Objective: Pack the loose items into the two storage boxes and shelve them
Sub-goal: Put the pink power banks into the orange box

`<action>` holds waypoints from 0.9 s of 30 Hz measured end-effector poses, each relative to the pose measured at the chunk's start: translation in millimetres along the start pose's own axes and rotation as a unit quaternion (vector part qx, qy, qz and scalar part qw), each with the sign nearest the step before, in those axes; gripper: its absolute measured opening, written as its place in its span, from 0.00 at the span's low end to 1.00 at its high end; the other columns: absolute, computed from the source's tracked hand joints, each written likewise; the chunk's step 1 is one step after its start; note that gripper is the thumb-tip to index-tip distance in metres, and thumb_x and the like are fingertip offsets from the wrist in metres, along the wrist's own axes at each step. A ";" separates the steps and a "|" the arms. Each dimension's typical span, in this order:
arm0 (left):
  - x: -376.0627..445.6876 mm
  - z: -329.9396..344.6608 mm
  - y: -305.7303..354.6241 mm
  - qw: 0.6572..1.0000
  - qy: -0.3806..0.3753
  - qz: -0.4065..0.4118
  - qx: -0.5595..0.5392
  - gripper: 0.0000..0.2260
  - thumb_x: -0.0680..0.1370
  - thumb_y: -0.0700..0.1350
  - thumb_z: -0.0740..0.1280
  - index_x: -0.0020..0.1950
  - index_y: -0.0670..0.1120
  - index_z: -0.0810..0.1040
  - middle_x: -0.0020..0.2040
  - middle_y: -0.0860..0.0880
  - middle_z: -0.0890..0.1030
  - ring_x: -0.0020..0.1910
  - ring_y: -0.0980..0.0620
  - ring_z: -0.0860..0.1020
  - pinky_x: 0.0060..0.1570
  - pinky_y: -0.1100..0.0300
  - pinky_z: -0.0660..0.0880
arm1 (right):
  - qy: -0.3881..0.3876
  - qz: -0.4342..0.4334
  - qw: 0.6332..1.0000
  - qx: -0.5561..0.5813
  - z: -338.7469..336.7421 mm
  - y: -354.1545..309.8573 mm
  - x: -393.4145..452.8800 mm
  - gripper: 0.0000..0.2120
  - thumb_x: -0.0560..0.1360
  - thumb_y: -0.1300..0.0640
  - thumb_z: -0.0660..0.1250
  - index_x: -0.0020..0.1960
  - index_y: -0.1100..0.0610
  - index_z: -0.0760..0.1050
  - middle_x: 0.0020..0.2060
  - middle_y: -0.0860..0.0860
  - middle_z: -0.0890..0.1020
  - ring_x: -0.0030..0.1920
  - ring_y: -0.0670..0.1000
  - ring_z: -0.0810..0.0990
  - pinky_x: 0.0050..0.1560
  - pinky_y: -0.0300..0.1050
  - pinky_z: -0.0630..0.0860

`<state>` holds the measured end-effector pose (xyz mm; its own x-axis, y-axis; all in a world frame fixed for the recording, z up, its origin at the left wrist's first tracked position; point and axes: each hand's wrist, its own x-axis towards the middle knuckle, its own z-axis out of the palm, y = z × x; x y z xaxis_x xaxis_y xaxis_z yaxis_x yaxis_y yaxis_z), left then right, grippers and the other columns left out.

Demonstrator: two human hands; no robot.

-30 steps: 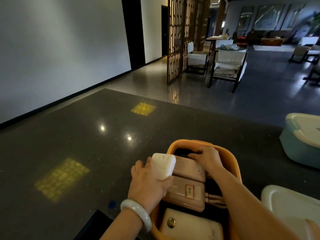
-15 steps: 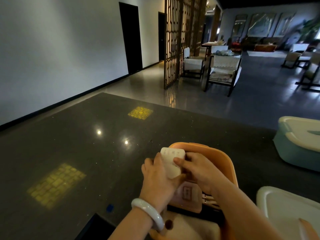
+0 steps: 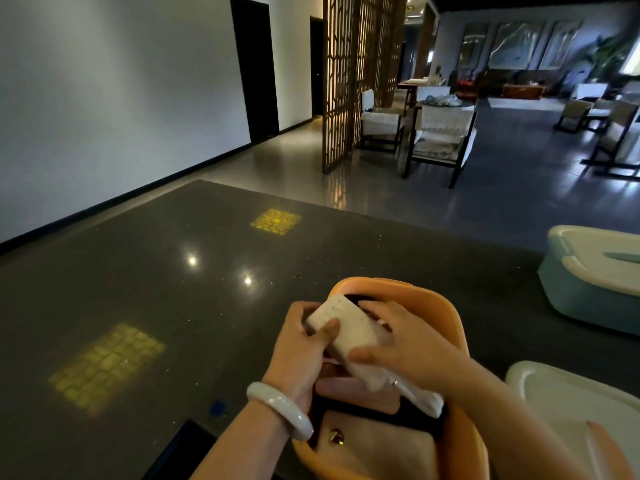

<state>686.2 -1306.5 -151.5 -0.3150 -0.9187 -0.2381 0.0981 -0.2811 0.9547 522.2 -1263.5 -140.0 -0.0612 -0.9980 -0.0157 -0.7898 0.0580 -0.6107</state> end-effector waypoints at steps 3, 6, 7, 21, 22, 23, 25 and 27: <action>-3.8 -0.9 -0.7 1.000 -0.025 0.001 -0.015 0.11 0.76 0.43 0.70 0.56 0.54 0.75 0.52 0.48 0.80 0.42 0.52 0.84 0.38 0.51 0.81 | 0.032 -0.068 0.996 -0.047 7.9 -2.3 -15.2 0.45 0.52 0.17 0.57 0.65 0.32 0.54 0.54 0.27 0.62 0.52 0.30 0.63 0.46 0.28 0.60; -6.7 -2.6 -4.1 0.998 -0.069 0.000 -0.014 0.13 0.74 0.44 0.72 0.56 0.56 0.76 0.49 0.50 0.83 0.45 0.51 0.84 0.42 0.49 0.82 | 0.079 -0.059 0.992 -0.080 9.0 -4.5 -23.2 0.47 0.50 0.14 0.49 0.65 0.32 0.52 0.51 0.26 0.57 0.53 0.29 0.59 0.51 0.29 0.59; -7.8 -4.0 -5.7 0.997 -0.082 0.000 -0.013 0.13 0.74 0.44 0.72 0.56 0.56 0.76 0.48 0.51 0.84 0.46 0.51 0.84 0.43 0.51 0.82 | 0.081 -0.054 0.991 -0.092 9.5 -5.3 -25.1 0.47 0.52 0.14 0.49 0.67 0.35 0.55 0.53 0.27 0.58 0.56 0.32 0.60 0.54 0.32 0.59; -9.3 -6.3 -17.6 0.989 -0.018 0.055 0.138 0.19 0.75 0.31 0.61 0.54 0.55 0.77 0.52 0.52 0.79 0.51 0.53 0.81 0.51 0.51 0.80 | 0.051 0.000 0.994 -0.097 50.6 -8.7 -17.9 0.16 0.77 0.51 0.66 0.64 0.51 0.73 0.62 0.48 0.73 0.63 0.48 0.71 0.66 0.41 0.67; -9.6 -7.3 -19.1 0.988 -0.018 0.054 0.142 0.19 0.76 0.32 0.61 0.54 0.55 0.76 0.53 0.52 0.79 0.51 0.55 0.80 0.51 0.52 0.80 | 0.073 0.000 0.995 -0.070 51.2 -8.6 -17.4 0.16 0.76 0.52 0.68 0.62 0.52 0.74 0.61 0.50 0.73 0.62 0.49 0.71 0.64 0.41 0.68; -10.3 -7.9 -20.0 0.988 -0.019 0.054 0.145 0.18 0.76 0.32 0.61 0.55 0.56 0.76 0.53 0.52 0.79 0.50 0.56 0.80 0.49 0.53 0.81 | 0.095 -0.006 0.995 -0.037 52.1 -8.5 -17.0 0.16 0.74 0.54 0.71 0.60 0.54 0.75 0.58 0.51 0.74 0.60 0.51 0.72 0.60 0.41 0.69; -10.7 -9.2 -21.5 0.988 -0.019 0.055 0.140 0.19 0.77 0.33 0.62 0.55 0.57 0.76 0.53 0.53 0.79 0.48 0.58 0.81 0.45 0.58 0.81 | 0.110 -0.017 0.994 0.005 54.0 -10.9 -19.6 0.15 0.71 0.56 0.73 0.56 0.56 0.76 0.55 0.52 0.74 0.56 0.52 0.73 0.55 0.40 0.70; -10.0 -11.5 -22.4 0.988 -0.019 0.064 0.141 0.18 0.77 0.34 0.64 0.56 0.57 0.76 0.53 0.54 0.78 0.45 0.63 0.80 0.38 0.66 0.79 | 0.116 -0.013 0.993 0.004 54.9 -8.1 -22.2 0.15 0.70 0.55 0.74 0.55 0.55 0.76 0.54 0.51 0.73 0.56 0.52 0.73 0.55 0.42 0.72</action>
<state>698.1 -1294.2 -172.6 -0.3526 -0.9292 -0.1107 -0.1256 -0.0702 0.9896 563.4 -1243.3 -178.2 -0.1805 -0.9666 0.1819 -0.7878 0.0314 -0.6151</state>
